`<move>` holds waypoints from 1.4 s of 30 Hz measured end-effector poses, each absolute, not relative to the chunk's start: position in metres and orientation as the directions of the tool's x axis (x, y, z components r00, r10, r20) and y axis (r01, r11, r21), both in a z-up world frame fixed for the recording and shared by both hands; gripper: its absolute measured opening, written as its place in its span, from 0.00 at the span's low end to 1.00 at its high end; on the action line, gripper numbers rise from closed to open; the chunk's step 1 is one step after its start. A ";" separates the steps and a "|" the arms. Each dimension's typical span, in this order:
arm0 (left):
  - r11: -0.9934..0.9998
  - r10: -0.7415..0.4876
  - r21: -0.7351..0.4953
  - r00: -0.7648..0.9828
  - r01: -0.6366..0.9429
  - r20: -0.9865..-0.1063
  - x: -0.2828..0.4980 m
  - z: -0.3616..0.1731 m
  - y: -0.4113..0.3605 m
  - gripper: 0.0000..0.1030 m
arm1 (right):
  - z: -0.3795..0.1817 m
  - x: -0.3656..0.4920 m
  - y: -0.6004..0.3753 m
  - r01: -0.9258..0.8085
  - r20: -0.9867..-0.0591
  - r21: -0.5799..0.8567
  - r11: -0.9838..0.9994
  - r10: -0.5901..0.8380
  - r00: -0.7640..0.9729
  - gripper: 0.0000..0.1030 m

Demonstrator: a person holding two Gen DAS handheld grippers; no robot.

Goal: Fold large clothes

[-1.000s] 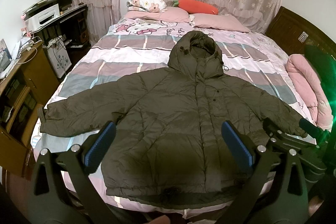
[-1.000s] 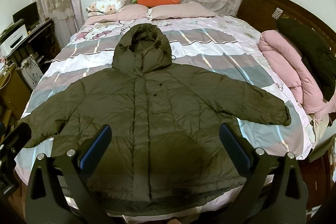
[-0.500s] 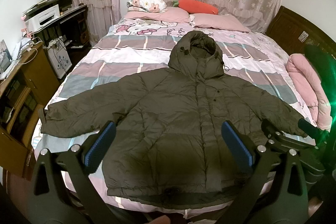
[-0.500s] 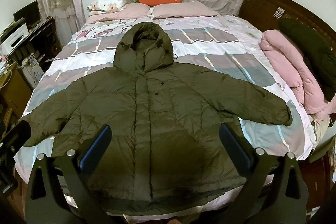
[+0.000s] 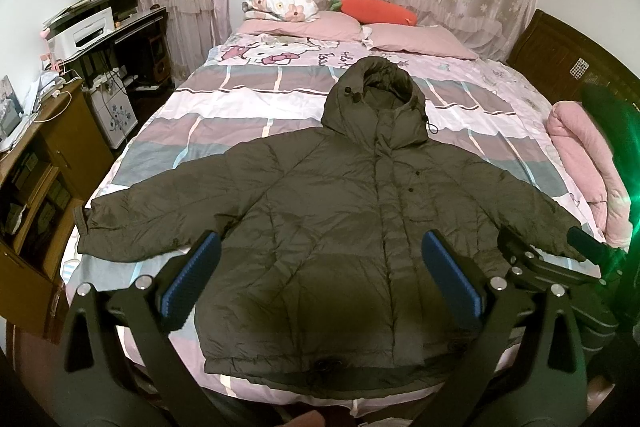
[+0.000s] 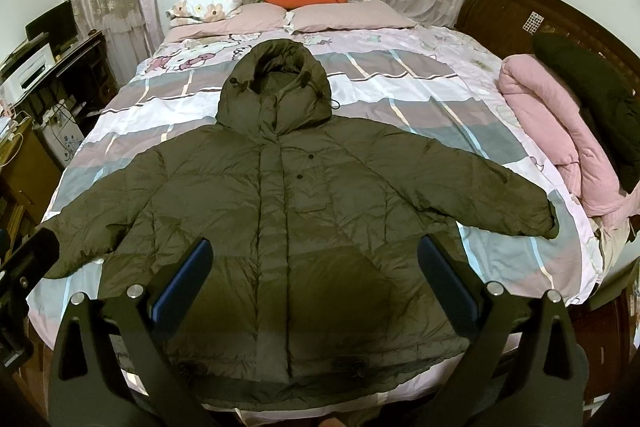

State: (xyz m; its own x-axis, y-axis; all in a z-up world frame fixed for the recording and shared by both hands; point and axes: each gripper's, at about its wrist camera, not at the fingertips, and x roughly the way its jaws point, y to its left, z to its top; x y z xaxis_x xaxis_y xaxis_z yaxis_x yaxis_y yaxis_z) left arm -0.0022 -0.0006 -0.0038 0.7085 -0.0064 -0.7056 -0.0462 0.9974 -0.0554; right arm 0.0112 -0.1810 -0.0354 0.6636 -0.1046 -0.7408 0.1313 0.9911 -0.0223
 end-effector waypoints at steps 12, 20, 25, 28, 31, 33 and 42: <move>0.997 -0.006 -0.056 0.708 -0.046 -0.707 -0.002 -0.004 -0.002 0.98 | -0.036 0.012 -0.179 0.130 -0.743 -0.023 0.991 -0.104 0.661 0.99; 0.997 -0.007 -0.055 0.706 -0.046 -0.708 -0.003 -0.004 -0.005 0.98 | -0.053 0.011 -0.180 0.134 -0.751 -0.017 0.991 -0.101 0.652 0.99; 0.997 -0.010 -0.058 0.703 -0.044 -0.711 -0.007 -0.009 -0.007 0.98 | -0.056 0.011 -0.181 0.131 -0.756 -0.011 0.991 -0.094 0.647 0.99; 0.997 -0.024 -0.067 0.693 -0.035 -0.721 -0.012 -0.027 0.003 0.98 | -0.058 0.017 -0.199 0.131 -0.775 0.039 0.991 -0.053 0.630 0.99; 0.993 -0.070 -0.114 0.665 -0.024 -0.744 -0.008 -0.041 0.007 0.98 | -0.060 0.037 -0.249 0.162 -0.803 0.189 0.969 0.058 0.593 0.99; 0.986 -0.126 -0.165 0.633 -0.003 -0.764 -0.005 -0.053 0.008 0.98 | -0.061 0.053 -0.299 0.246 -0.807 0.269 0.931 0.078 0.586 0.99; 0.967 -0.250 -0.233 0.564 0.103 -0.787 0.006 -0.070 -0.025 0.98 | -0.150 0.095 -0.563 0.763 -0.875 0.442 0.472 0.041 0.482 0.99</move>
